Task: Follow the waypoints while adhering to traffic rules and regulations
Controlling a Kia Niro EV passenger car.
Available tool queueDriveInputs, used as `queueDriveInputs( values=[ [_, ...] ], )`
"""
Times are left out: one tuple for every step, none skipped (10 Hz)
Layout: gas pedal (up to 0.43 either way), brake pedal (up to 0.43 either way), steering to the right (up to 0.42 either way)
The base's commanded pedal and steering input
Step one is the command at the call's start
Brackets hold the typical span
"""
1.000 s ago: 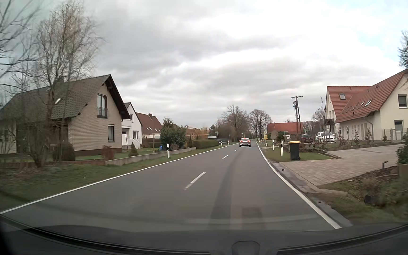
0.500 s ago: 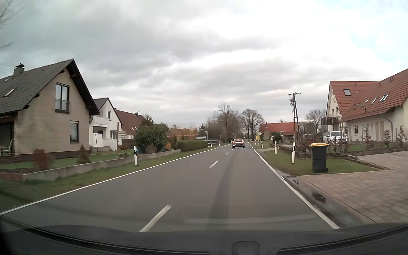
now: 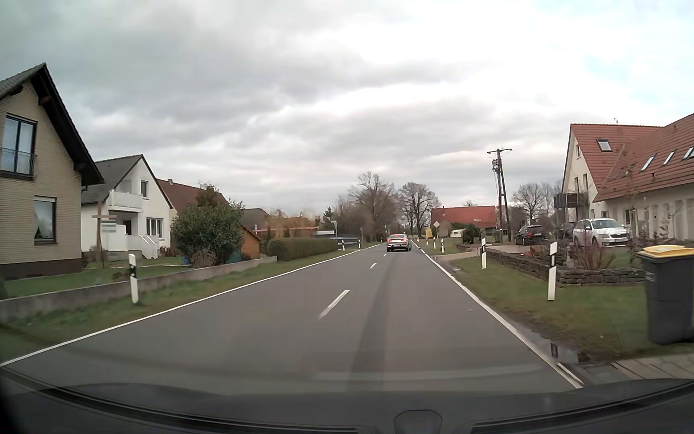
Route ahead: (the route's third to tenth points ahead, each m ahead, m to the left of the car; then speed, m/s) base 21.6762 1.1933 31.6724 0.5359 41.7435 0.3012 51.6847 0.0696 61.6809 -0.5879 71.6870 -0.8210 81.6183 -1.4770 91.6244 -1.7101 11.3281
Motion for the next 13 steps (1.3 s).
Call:
queueDriveInputs(
  values=[
    [0.157, 0.000, 0.022],
    [0.157, 0.000, 0.022],
    [0.157, 0.000, 0.022],
    [0.150, 0.000, 0.020],
    [0.118, 0.000, 0.016],
    [0.118, 0.000, 0.013],
    [0.138, 0.000, 0.011],
    [0.138, 0.000, 0.008],
    [0.138, 0.000, 0.008],
    [0.138, 0.000, 0.008],
    [0.138, 0.000, 0.008],
    [0.169, 0.000, 0.008],
    [0.177, 0.000, 0.008]
  ],
)
